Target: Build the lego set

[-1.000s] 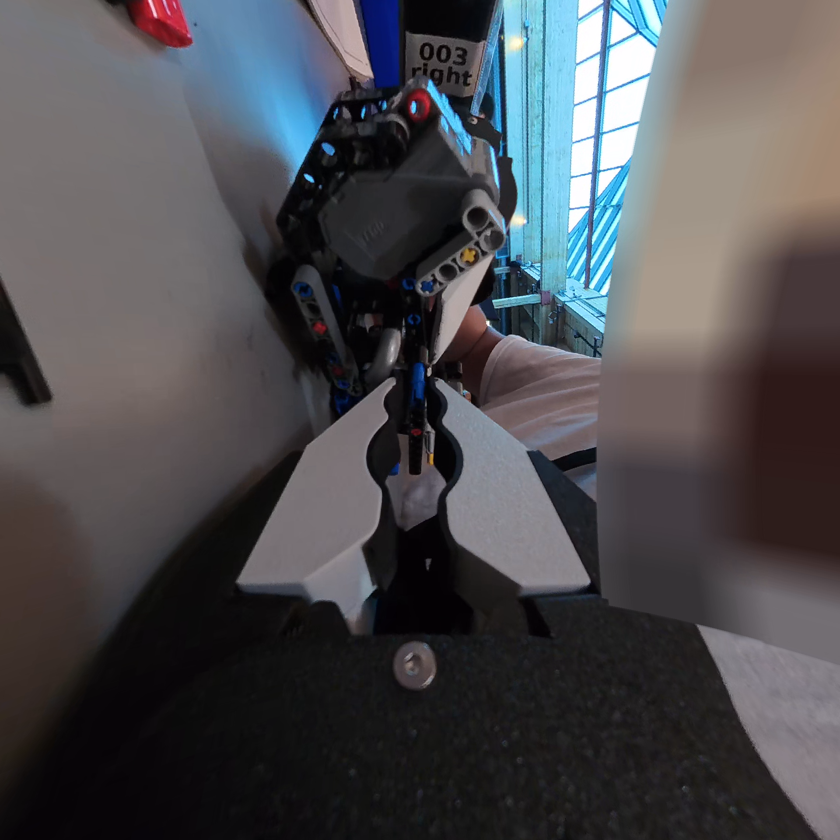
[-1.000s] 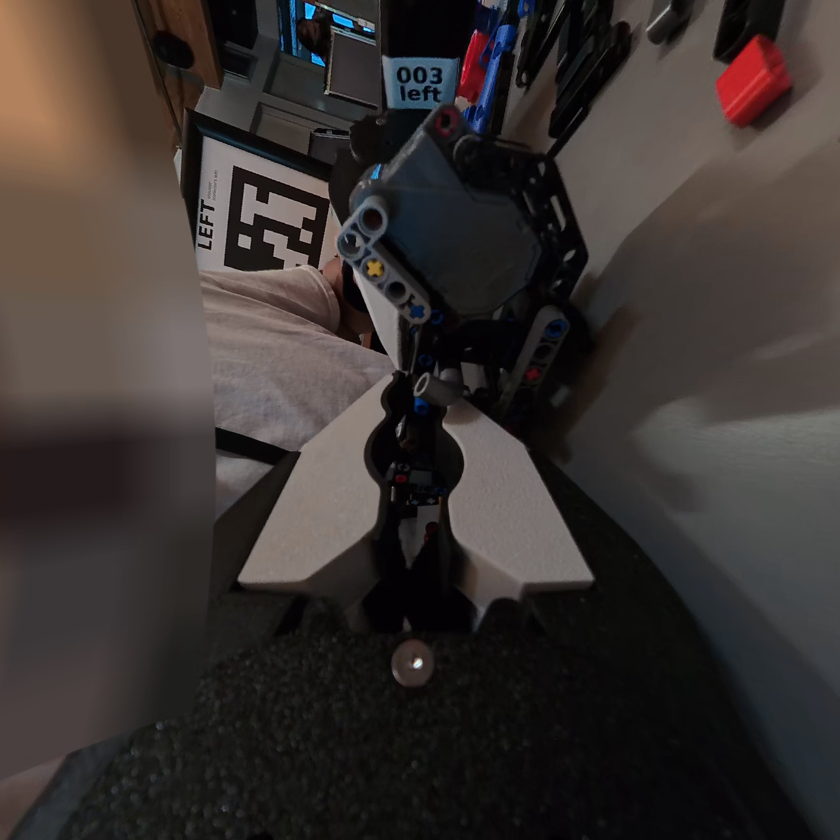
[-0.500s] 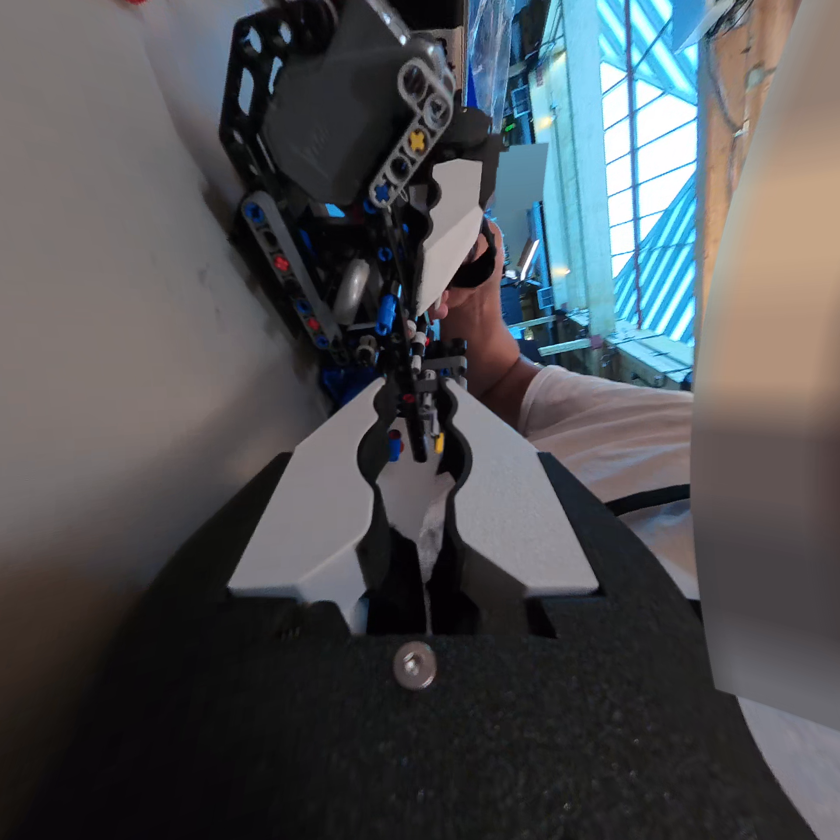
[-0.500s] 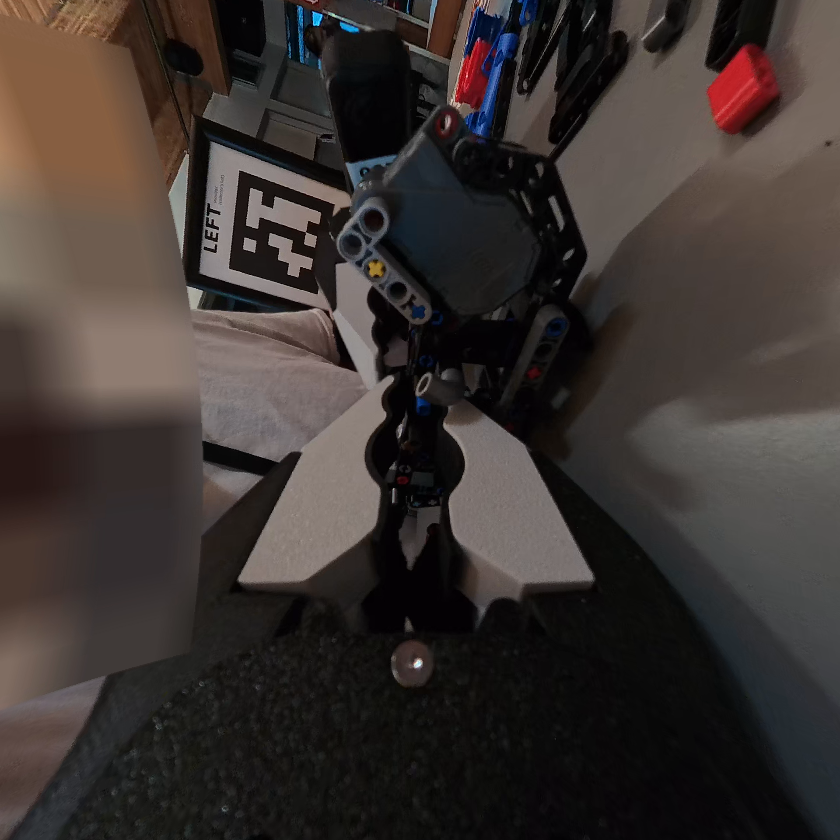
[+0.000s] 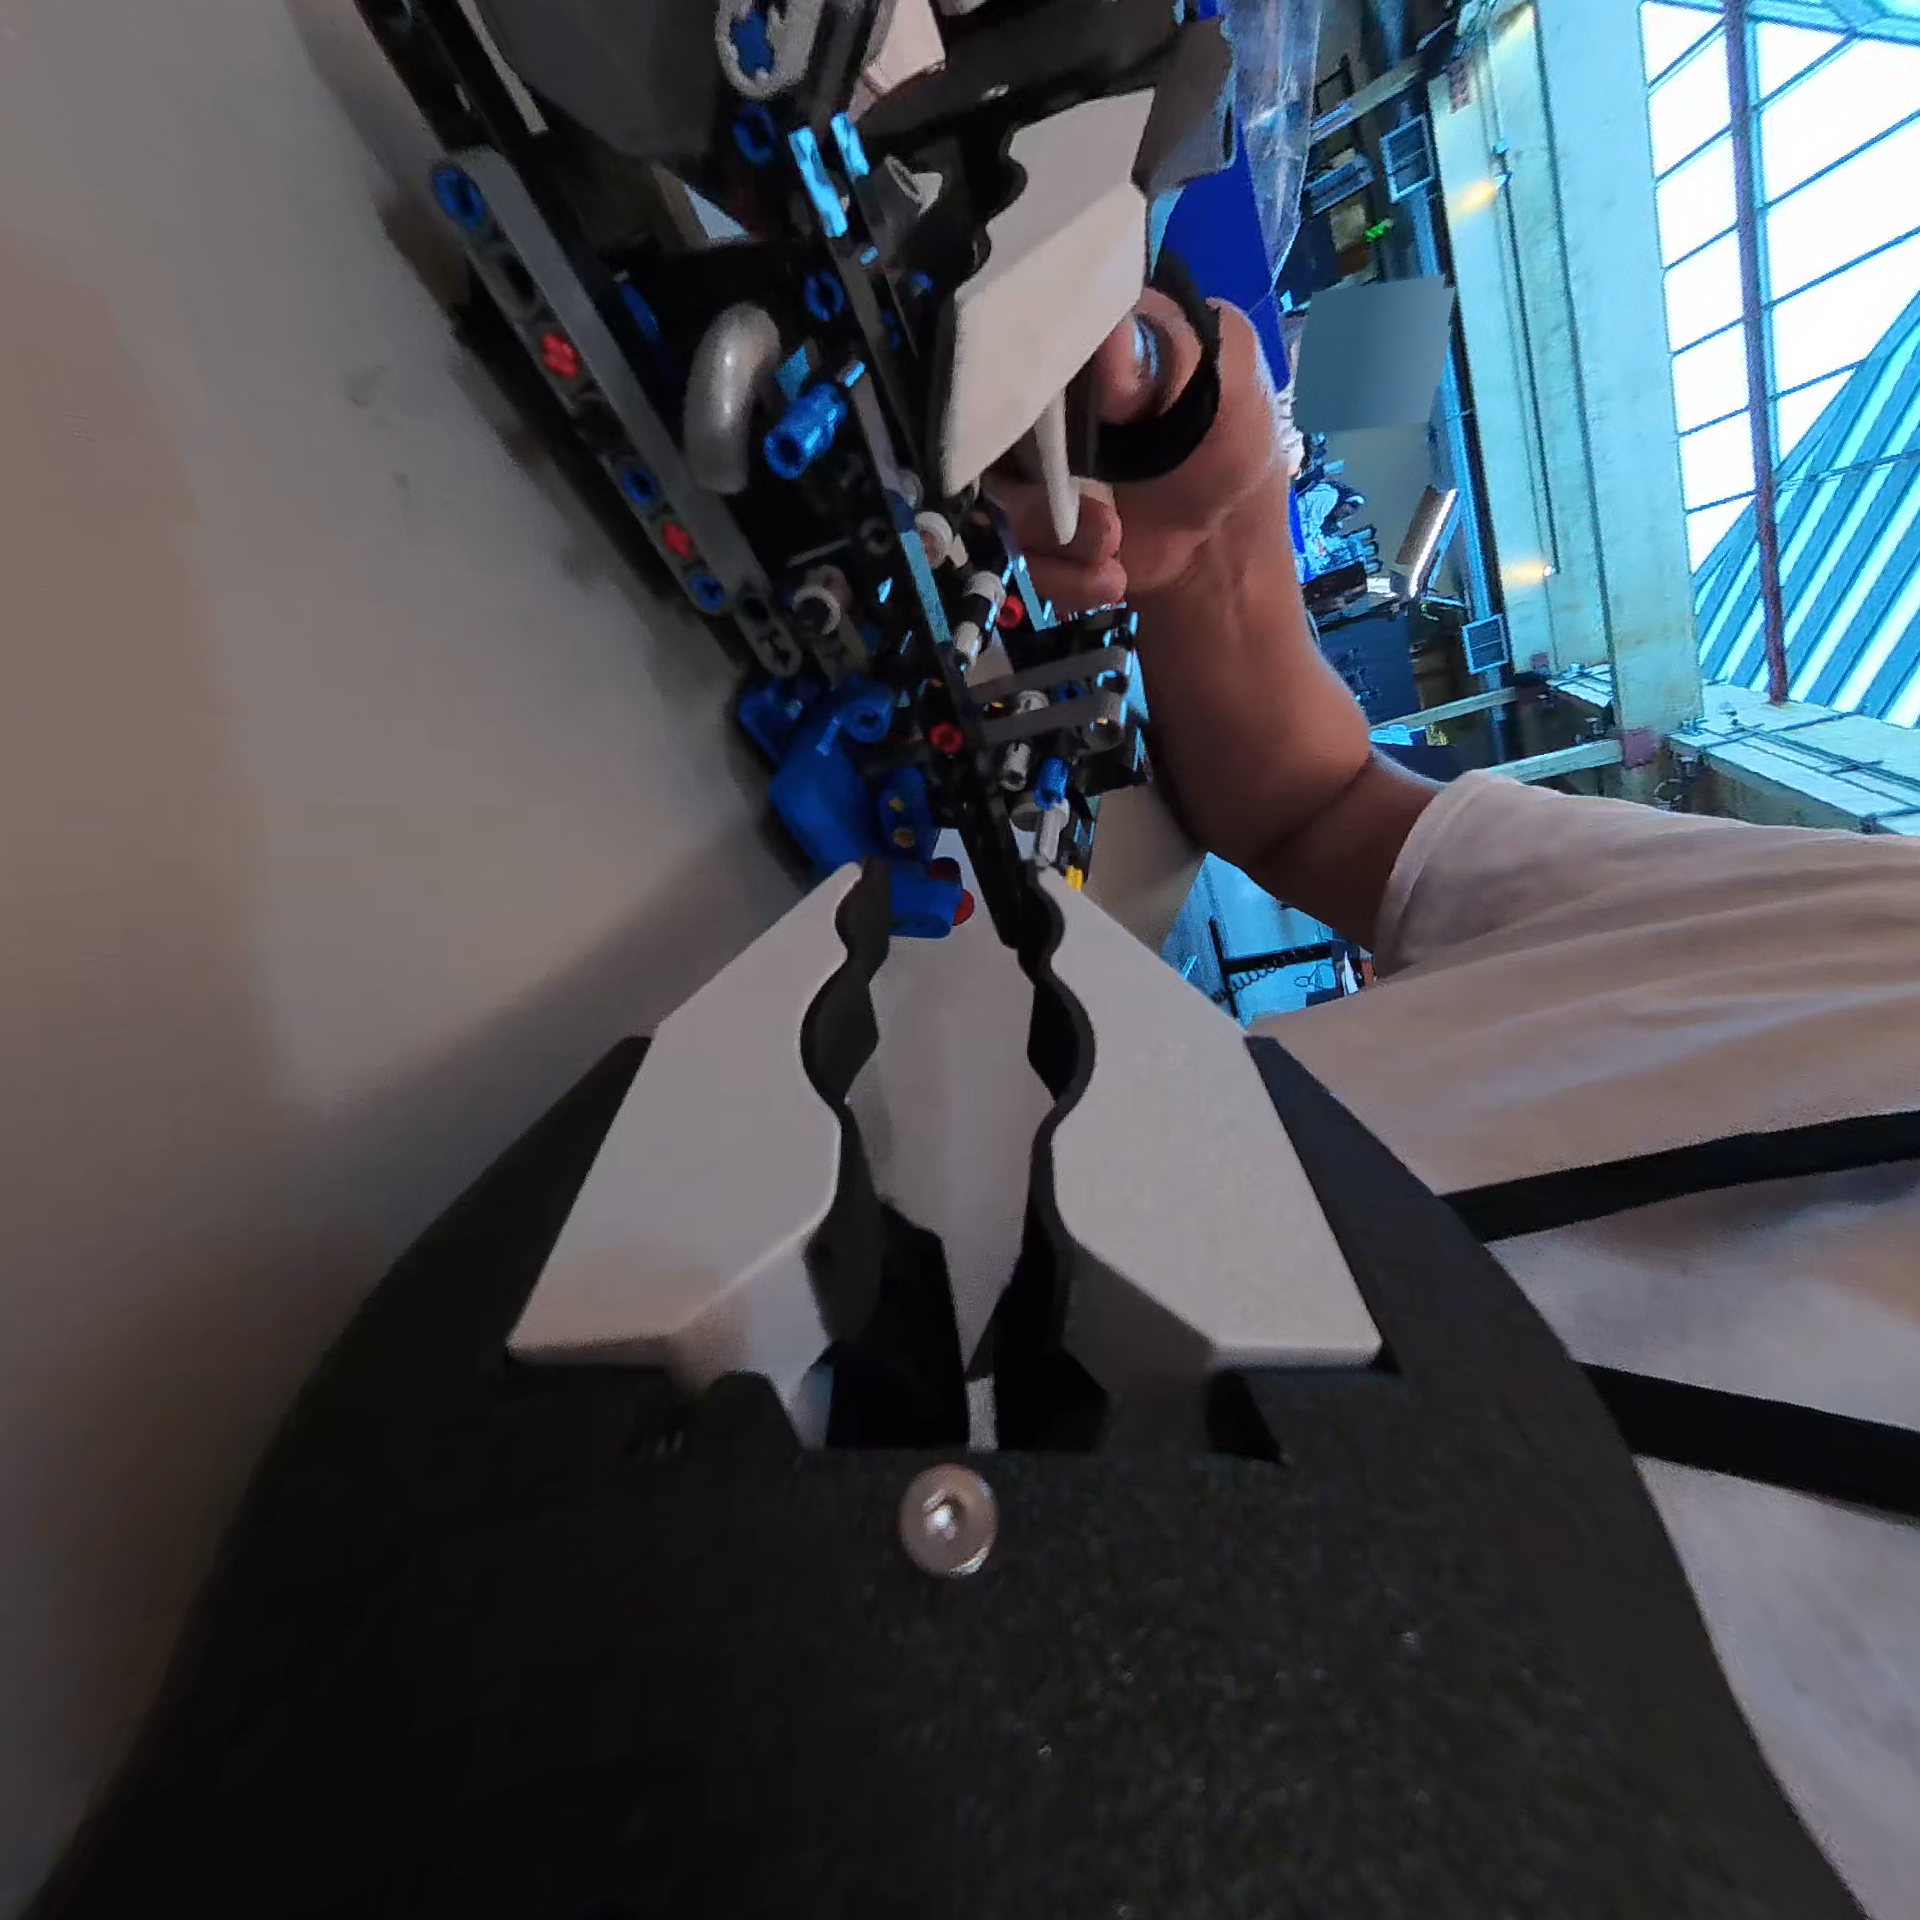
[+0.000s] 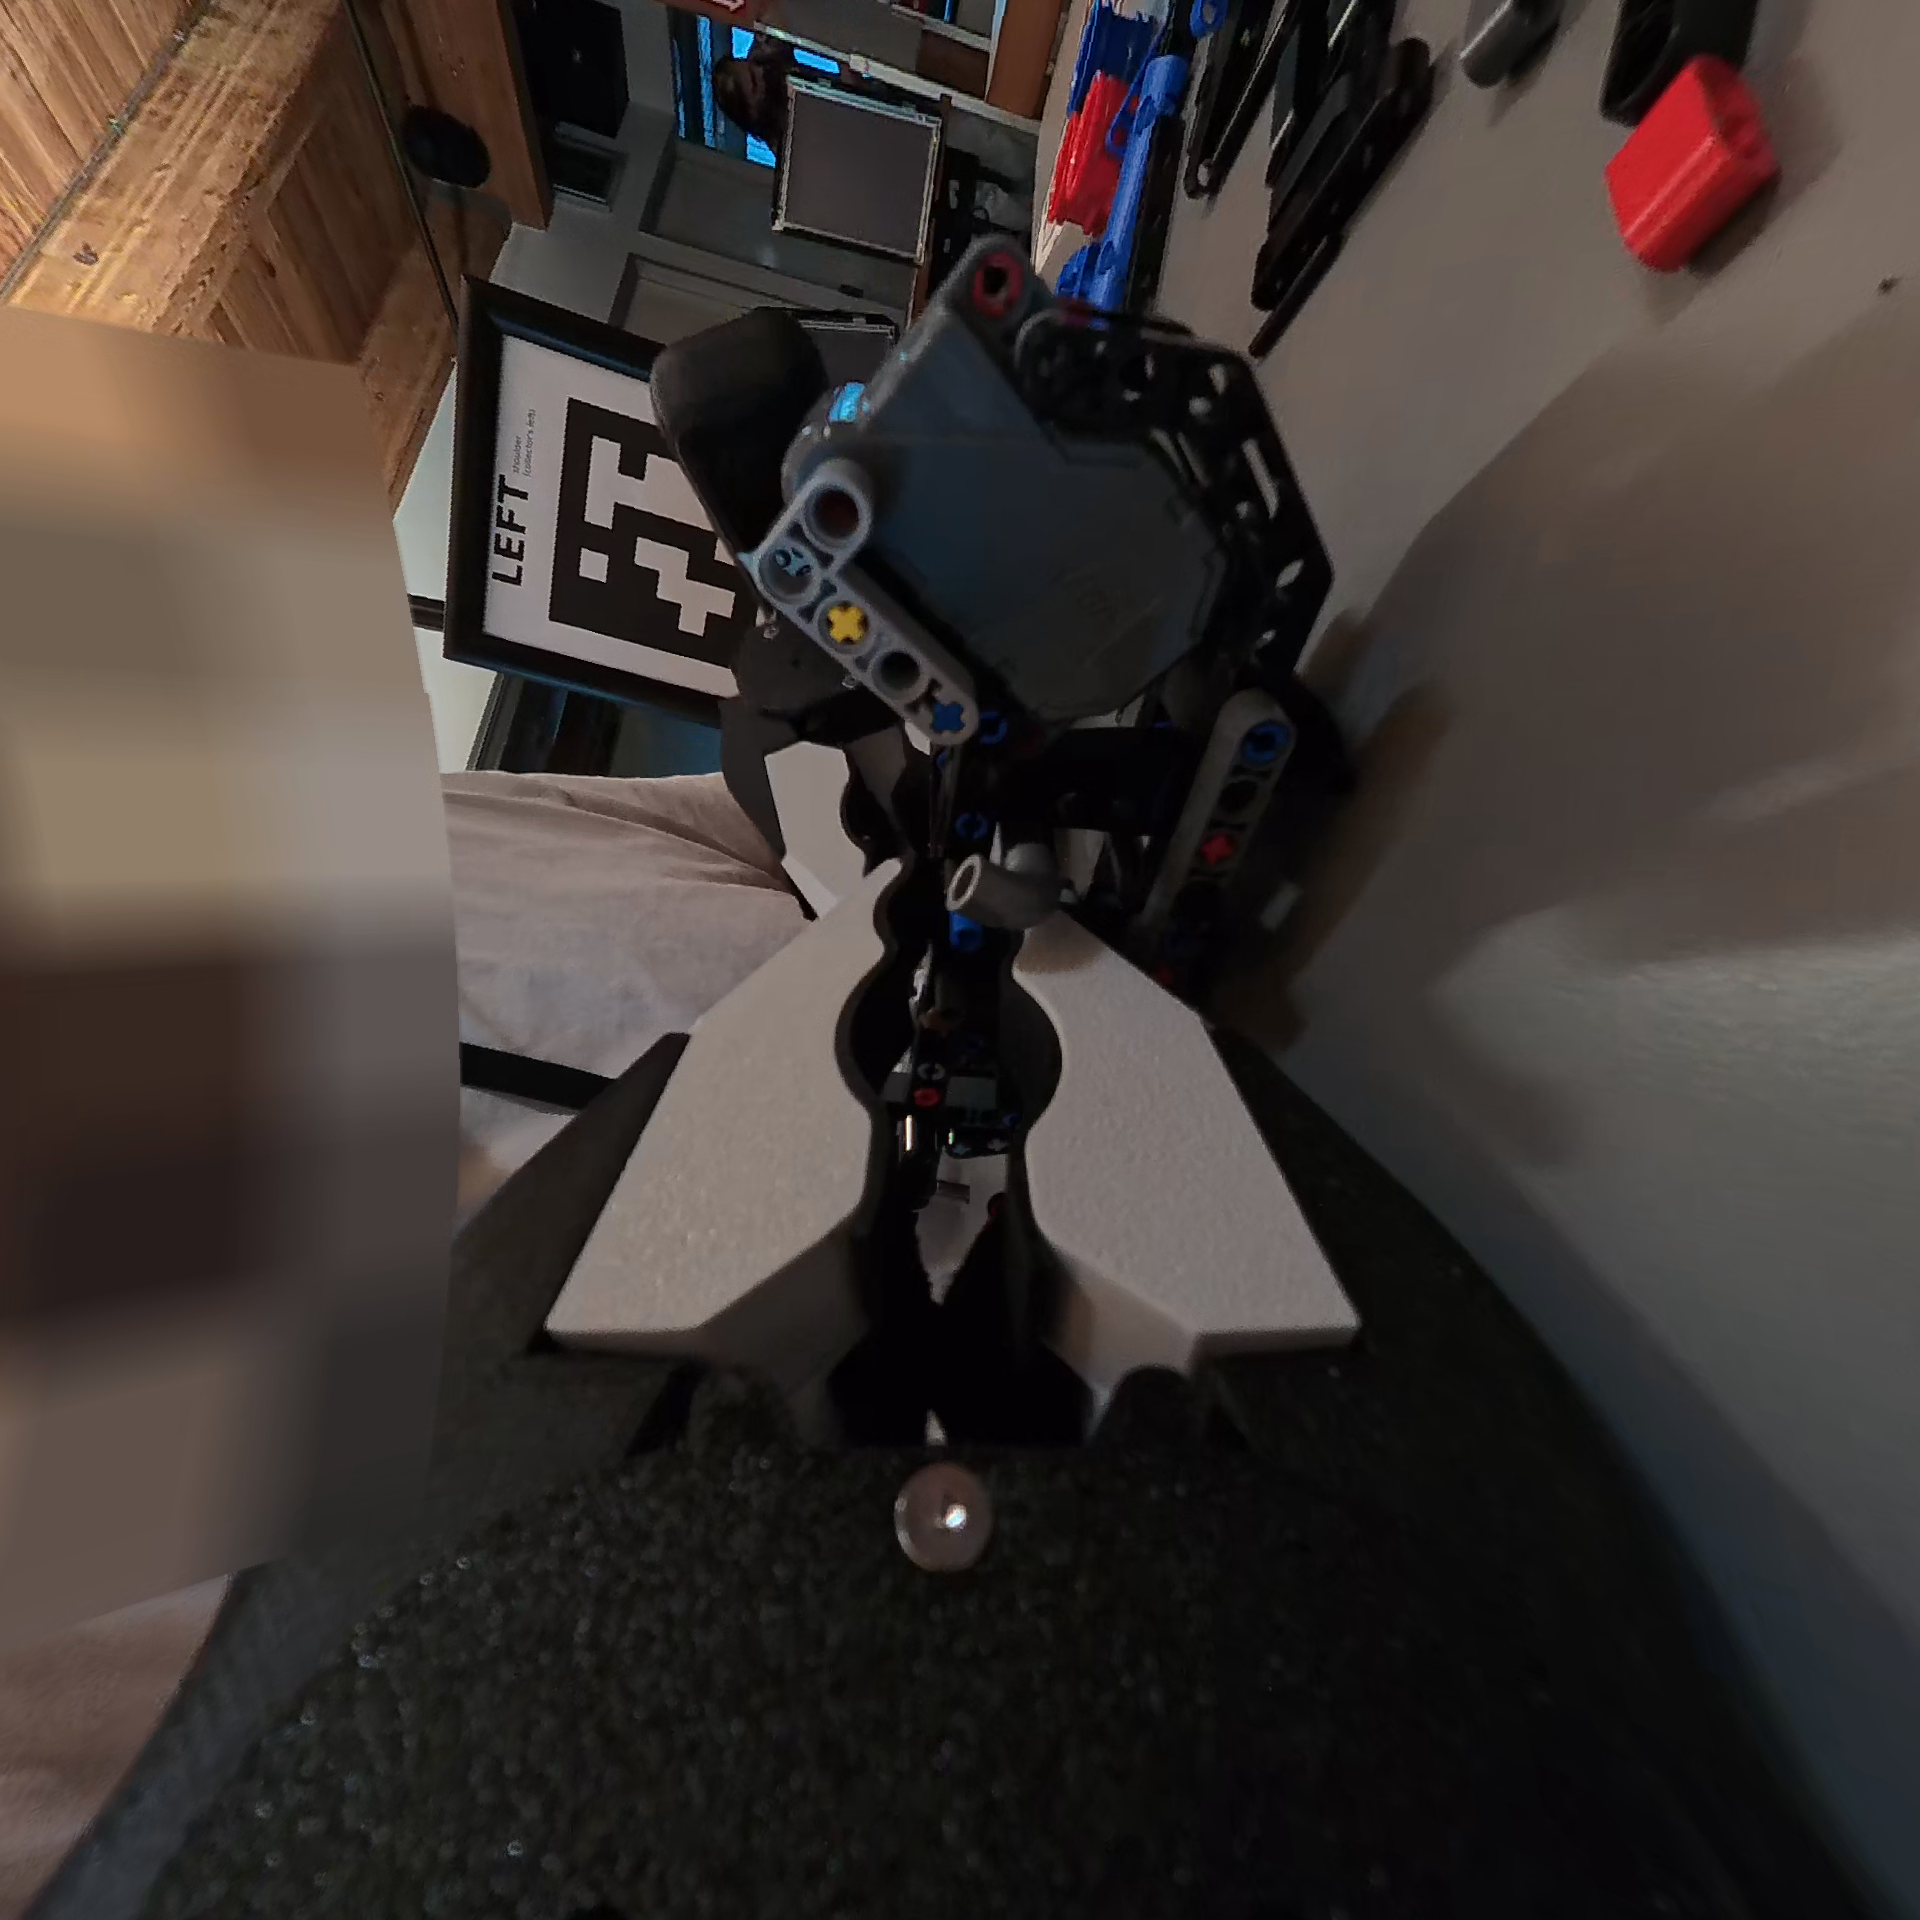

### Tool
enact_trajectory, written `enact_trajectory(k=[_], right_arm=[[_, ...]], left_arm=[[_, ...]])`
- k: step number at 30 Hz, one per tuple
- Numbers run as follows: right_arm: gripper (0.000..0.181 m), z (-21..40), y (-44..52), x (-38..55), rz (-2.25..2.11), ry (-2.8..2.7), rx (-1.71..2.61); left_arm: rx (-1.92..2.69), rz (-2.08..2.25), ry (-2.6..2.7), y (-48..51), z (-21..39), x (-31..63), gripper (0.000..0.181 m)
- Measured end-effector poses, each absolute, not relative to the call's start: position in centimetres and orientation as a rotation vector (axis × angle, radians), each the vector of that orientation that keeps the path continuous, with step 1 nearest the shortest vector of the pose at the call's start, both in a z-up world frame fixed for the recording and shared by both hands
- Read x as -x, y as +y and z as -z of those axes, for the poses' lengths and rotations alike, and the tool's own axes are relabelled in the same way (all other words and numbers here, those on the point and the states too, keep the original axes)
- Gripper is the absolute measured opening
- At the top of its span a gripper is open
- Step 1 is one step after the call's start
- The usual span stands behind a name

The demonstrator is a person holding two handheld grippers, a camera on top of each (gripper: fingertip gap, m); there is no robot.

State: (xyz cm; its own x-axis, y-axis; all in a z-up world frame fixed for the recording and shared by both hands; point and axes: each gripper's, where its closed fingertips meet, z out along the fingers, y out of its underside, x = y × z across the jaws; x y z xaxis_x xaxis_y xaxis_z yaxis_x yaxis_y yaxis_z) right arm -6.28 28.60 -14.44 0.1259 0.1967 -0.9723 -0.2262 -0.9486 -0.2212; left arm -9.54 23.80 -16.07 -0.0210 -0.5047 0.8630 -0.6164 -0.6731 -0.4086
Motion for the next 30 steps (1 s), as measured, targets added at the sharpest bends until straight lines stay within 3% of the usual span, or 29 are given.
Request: enact_trajectory(k=[5, 11, 30], right_arm=[[0.008, 14.4, 28.6, 6.3, -1.899, 0.033, 2.093], [0.007, 14.4, 28.6, 6.2, -1.907, 0.041, 2.09], [0.008, 14.5, 28.7, 6.3, -1.862, 0.023, 2.099]], left_arm=[[-2.023, -1.832, -1.1, 23.0, 15.3, 9.1, 0.022], [-1.987, -1.84, -1.038, 22.9, 15.0, 8.8, 0.006], [-1.954, -1.873, -0.961, 23.0, 14.5, 9.0, 0.006]])
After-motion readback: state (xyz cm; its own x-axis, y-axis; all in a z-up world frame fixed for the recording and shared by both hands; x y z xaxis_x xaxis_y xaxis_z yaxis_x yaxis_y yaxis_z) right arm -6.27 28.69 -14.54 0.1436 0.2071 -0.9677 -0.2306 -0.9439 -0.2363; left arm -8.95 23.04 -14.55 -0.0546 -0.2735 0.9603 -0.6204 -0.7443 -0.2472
